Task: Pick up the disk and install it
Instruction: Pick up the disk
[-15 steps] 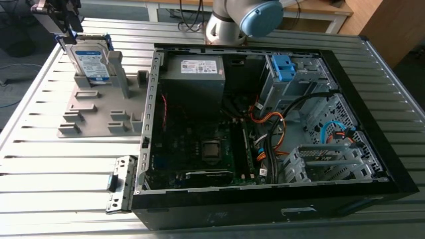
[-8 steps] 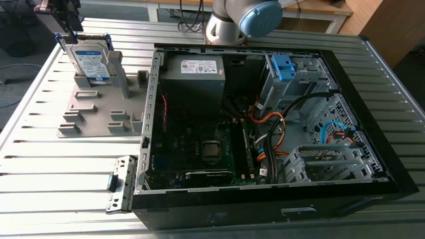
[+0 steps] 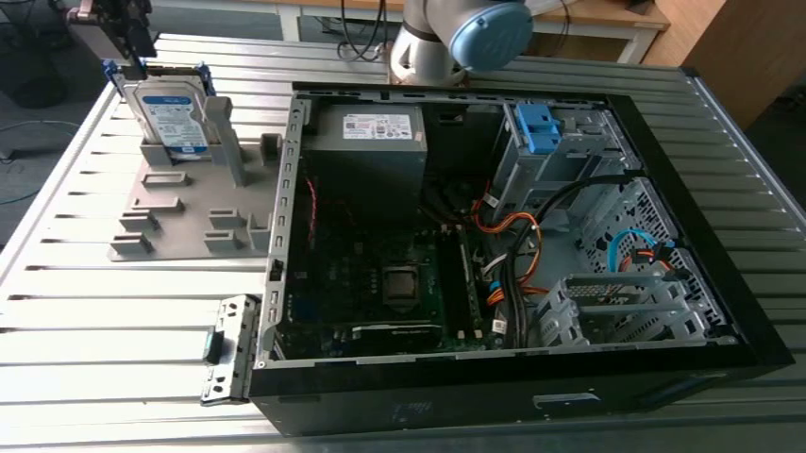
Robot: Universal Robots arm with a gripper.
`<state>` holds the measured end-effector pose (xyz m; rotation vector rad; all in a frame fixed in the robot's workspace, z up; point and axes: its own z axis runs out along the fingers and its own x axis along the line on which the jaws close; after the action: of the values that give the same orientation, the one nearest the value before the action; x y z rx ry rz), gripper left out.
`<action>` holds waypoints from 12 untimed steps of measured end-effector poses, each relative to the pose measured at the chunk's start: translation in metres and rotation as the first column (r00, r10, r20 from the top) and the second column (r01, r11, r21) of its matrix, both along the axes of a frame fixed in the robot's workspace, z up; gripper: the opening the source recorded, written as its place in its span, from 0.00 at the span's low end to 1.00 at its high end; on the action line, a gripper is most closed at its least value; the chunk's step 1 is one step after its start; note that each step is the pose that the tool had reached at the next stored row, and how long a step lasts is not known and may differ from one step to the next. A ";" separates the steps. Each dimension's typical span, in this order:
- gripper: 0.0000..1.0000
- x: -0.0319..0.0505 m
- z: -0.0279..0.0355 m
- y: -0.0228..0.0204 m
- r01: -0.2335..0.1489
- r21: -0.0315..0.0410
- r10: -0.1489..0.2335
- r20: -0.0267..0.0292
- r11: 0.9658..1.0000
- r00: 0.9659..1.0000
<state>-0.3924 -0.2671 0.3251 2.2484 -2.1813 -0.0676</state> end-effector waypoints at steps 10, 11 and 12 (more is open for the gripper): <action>0.53 -0.0035 -0.0166 0.0016 -0.001 -0.004 0.001 0.000 1.000 1.000; 0.53 -0.0031 -0.0184 0.0016 -0.001 -0.005 0.001 0.000 1.000 1.000; 0.53 -0.0026 -0.0202 0.0016 -0.001 -0.006 0.001 0.000 1.000 1.000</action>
<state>-0.3950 -0.2655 0.3049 2.2465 -2.1768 -0.0606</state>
